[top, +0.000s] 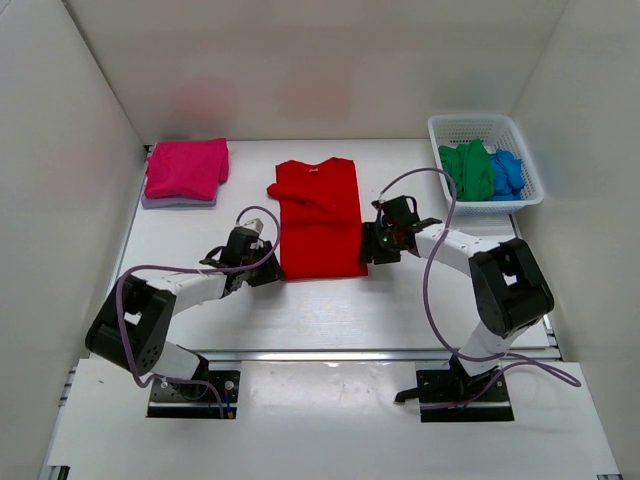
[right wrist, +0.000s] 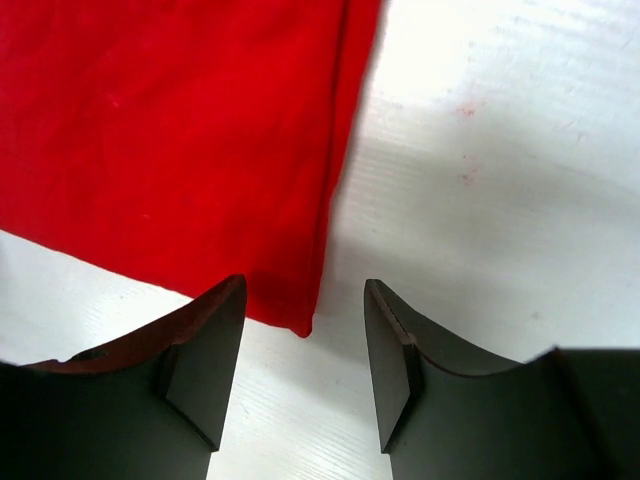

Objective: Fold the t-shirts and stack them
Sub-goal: Grab one side of the 2/3 rectangular tshirt with both arms, then fold the long partially folded tshirt into a neat square

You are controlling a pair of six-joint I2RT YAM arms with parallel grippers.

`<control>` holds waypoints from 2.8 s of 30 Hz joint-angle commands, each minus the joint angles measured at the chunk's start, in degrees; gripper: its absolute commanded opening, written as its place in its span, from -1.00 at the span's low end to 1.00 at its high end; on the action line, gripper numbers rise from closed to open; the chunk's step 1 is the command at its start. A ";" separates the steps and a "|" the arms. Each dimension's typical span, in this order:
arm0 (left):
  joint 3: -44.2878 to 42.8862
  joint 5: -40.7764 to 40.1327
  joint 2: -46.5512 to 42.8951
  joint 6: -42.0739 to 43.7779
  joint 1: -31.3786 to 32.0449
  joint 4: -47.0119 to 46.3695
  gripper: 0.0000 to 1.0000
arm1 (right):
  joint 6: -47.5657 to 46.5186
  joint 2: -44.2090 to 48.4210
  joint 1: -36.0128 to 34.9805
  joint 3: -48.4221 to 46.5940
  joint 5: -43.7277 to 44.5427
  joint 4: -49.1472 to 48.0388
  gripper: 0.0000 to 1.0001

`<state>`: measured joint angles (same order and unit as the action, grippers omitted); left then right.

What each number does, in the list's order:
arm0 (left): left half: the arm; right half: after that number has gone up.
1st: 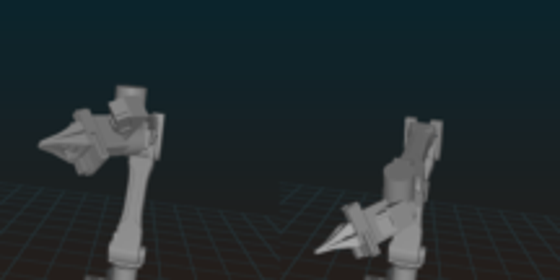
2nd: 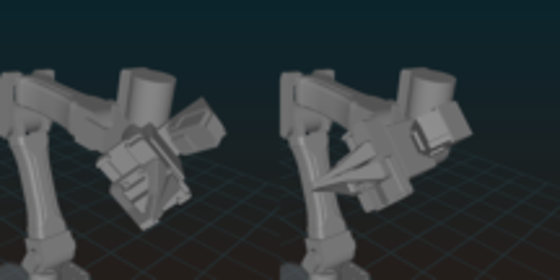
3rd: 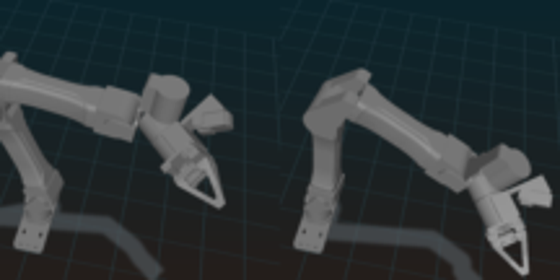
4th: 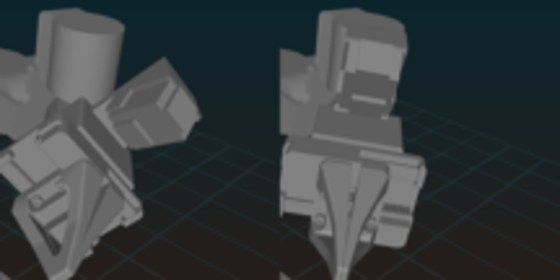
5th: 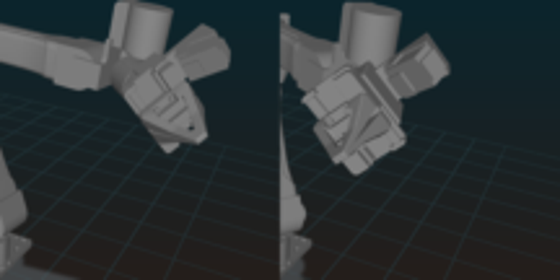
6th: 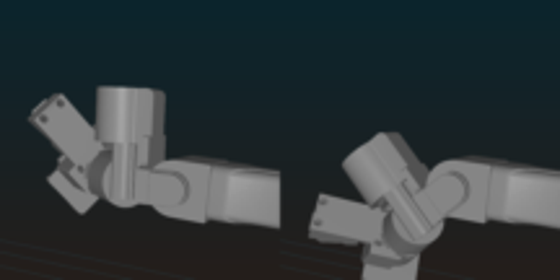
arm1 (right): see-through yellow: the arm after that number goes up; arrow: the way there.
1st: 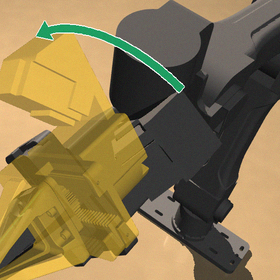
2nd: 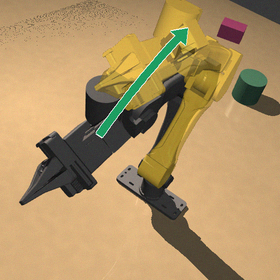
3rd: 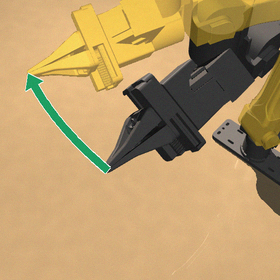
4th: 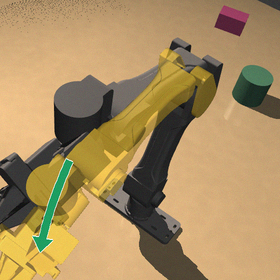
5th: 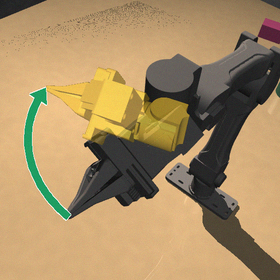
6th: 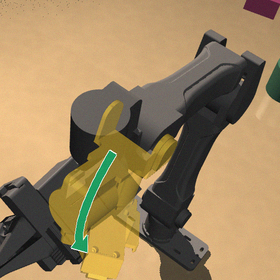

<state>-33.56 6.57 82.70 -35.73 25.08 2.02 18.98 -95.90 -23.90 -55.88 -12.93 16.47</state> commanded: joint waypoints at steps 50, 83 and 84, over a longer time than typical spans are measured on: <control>10.79 1.95 -34.69 -5.23 3.22 26.97 -1.00 | 14.84 25.66 -13.98 23.44 -7.29 3.74 -1.00; -10.02 8.02 -34.02 -4.54 -0.90 37.18 -1.00 | 2.20 23.40 -5.11 -2.91 -17.13 26.86 -1.00; -10.38 7.41 -33.74 -4.27 -1.00 36.92 -1.00 | 1.42 23.04 -4.67 -4.23 -17.13 27.03 -0.98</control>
<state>-40.64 15.31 48.05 -42.11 25.39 41.01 23.97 -72.01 -29.87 -56.05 -29.28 41.36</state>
